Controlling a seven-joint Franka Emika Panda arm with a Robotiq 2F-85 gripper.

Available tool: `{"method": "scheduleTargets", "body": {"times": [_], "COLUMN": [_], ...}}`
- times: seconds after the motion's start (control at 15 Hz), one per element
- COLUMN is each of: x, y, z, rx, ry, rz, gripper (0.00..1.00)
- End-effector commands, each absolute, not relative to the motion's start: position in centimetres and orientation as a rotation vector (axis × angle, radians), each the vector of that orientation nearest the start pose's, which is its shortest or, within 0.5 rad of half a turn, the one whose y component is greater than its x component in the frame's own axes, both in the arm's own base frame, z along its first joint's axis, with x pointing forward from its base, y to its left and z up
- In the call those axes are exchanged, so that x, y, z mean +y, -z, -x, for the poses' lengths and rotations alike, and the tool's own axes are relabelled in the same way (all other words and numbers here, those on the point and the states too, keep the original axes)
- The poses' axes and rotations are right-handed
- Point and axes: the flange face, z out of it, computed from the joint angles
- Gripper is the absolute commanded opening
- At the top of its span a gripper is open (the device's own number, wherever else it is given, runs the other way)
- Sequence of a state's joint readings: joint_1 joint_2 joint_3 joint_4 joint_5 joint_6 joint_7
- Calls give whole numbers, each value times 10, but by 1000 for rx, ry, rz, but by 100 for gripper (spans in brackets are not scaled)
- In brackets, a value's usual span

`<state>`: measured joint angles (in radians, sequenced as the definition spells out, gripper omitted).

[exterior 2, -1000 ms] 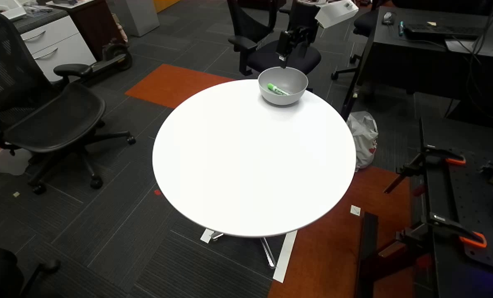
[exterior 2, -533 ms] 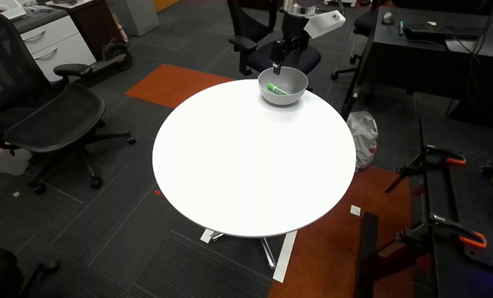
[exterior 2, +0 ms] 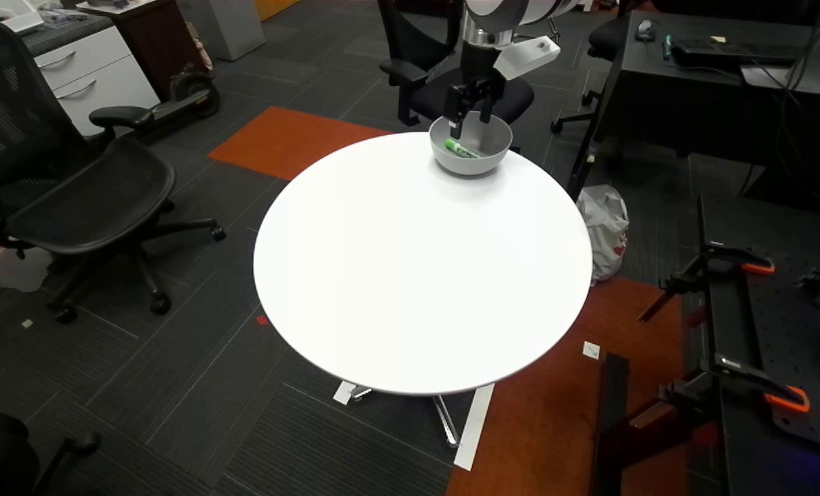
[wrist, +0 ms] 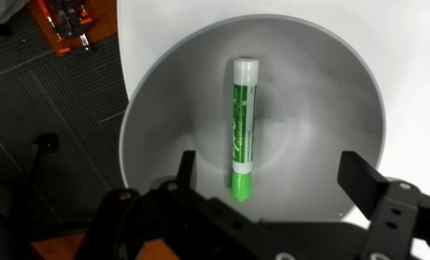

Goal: Take the green marker out of the grey bowl

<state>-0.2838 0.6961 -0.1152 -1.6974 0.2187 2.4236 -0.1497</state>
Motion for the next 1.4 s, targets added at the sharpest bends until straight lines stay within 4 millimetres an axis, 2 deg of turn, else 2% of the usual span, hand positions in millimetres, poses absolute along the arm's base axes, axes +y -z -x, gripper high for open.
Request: {"method": "scheduleTargets", "body": {"times": [0.0,0.67,0.73,0.87,1.33], "x": [-261,-271,-272,-274,-280], "y": [-186,-155,-154,-152,-151], "z": [-640,-655,-656,-659,-662], "rx": [631,776,787,806,832], "ry": [34,14,15,18,19], "rz": [3000,2986,2984,2982,2974], "gripper": [100,100,75,66,12]}}
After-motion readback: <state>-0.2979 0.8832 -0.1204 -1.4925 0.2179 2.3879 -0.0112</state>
